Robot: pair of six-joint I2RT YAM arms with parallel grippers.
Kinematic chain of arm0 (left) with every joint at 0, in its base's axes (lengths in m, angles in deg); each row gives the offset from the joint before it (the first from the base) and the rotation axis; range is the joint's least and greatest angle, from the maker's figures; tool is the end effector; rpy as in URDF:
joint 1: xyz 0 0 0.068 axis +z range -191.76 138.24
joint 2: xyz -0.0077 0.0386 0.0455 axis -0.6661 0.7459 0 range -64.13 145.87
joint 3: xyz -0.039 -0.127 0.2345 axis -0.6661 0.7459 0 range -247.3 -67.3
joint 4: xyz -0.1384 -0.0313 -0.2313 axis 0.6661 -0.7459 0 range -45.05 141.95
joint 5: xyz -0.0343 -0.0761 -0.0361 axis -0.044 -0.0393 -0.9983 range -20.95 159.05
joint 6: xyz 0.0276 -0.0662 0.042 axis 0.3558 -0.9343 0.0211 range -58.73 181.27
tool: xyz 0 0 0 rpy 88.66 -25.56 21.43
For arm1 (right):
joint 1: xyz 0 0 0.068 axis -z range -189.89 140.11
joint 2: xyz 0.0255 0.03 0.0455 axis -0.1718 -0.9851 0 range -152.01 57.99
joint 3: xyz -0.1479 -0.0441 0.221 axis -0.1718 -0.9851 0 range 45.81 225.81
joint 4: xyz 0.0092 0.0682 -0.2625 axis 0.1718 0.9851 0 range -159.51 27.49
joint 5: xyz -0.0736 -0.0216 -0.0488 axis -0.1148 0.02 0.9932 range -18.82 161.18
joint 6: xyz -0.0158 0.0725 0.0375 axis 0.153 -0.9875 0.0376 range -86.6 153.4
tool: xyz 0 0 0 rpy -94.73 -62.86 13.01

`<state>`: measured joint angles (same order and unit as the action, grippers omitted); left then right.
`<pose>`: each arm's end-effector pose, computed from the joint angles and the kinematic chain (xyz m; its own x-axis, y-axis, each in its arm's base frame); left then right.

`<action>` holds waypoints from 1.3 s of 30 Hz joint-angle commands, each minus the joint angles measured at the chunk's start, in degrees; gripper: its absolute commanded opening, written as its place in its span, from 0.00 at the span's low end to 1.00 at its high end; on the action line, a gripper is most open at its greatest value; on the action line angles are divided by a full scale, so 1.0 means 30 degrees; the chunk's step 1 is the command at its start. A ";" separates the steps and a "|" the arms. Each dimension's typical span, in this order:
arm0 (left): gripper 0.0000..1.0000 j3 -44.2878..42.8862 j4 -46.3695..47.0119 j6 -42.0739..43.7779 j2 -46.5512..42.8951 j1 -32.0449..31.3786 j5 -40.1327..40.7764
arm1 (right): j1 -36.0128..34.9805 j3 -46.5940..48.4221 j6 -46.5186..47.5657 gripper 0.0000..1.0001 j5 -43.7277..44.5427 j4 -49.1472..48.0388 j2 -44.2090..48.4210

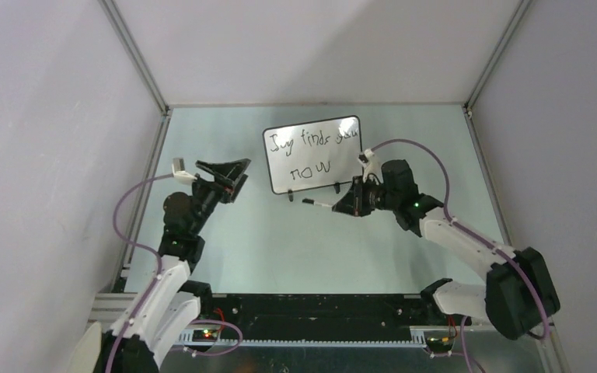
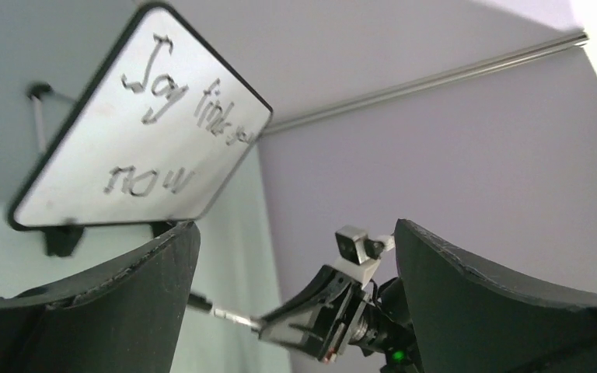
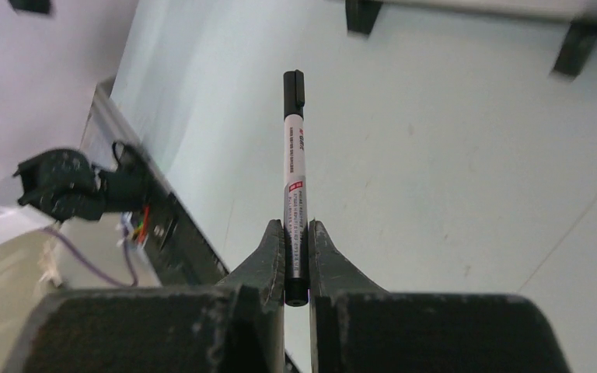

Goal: Write a sentence on the whiteboard
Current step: Place the whiteboard marker at the center of the board, then reset both arms

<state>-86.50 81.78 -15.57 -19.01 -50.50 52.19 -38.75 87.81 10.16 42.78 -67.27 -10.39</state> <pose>0.2294 -0.0564 0.2502 -0.4047 -0.8806 -0.2463 0.1638 0.1952 -0.9670 0.2467 0.1752 0.2299 -0.6973 0.0120 -0.7167 -0.5607 0.6138 0.5557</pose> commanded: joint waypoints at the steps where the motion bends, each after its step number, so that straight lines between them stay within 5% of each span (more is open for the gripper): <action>1: 0.99 -0.1929 -0.6581 0.5738 -0.1696 0.0177 0.2036 | 0.0556 -0.0516 -0.1459 0.02 -0.4291 -0.0498 -0.1651; 8: 0.99 -0.2459 -0.8018 0.8240 -0.1797 0.0230 0.2591 | 0.1105 -0.0698 -0.1642 0.07 -0.4014 -0.1487 -0.4039; 10: 0.99 -0.2452 -0.8313 0.8837 -0.1795 0.0243 0.2928 | 0.1217 -0.0695 -0.1592 0.24 -0.3812 -0.1455 -0.4249; 11: 0.99 -0.2449 -0.8380 0.9051 -0.1857 0.0244 0.3073 | 0.1294 -0.0690 -0.1559 0.48 -0.3491 -0.1341 -0.4234; 13: 0.99 -0.2422 -0.8699 0.9779 -0.2055 0.0245 0.3508 | 0.1413 -0.0698 -0.1457 0.80 -0.2970 -0.1088 -0.3979; 15: 0.99 -0.2481 -0.9046 1.0230 -0.2263 0.0245 0.4236 | 0.1699 -0.0676 -0.1408 0.97 -0.2396 -0.0874 -0.3540; 21: 0.99 -0.1931 -0.7967 1.2256 -0.3380 0.0240 0.4769 | 0.3447 -0.0676 -0.0665 1.00 -0.0405 0.0561 -0.0666; 28: 1.00 -0.1498 -0.6694 1.7434 -0.4949 0.0238 0.7799 | 0.4481 -0.0770 0.2738 0.99 0.6337 0.0563 0.3612; 39: 0.99 0.0664 0.0249 2.4645 -0.0705 0.0245 1.2964 | 1.0786 -0.4294 0.4952 0.99 0.4581 -0.5771 0.4804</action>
<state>-88.03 71.90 45.54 -25.28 -50.19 83.31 -11.02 79.31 20.74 55.83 -74.59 3.67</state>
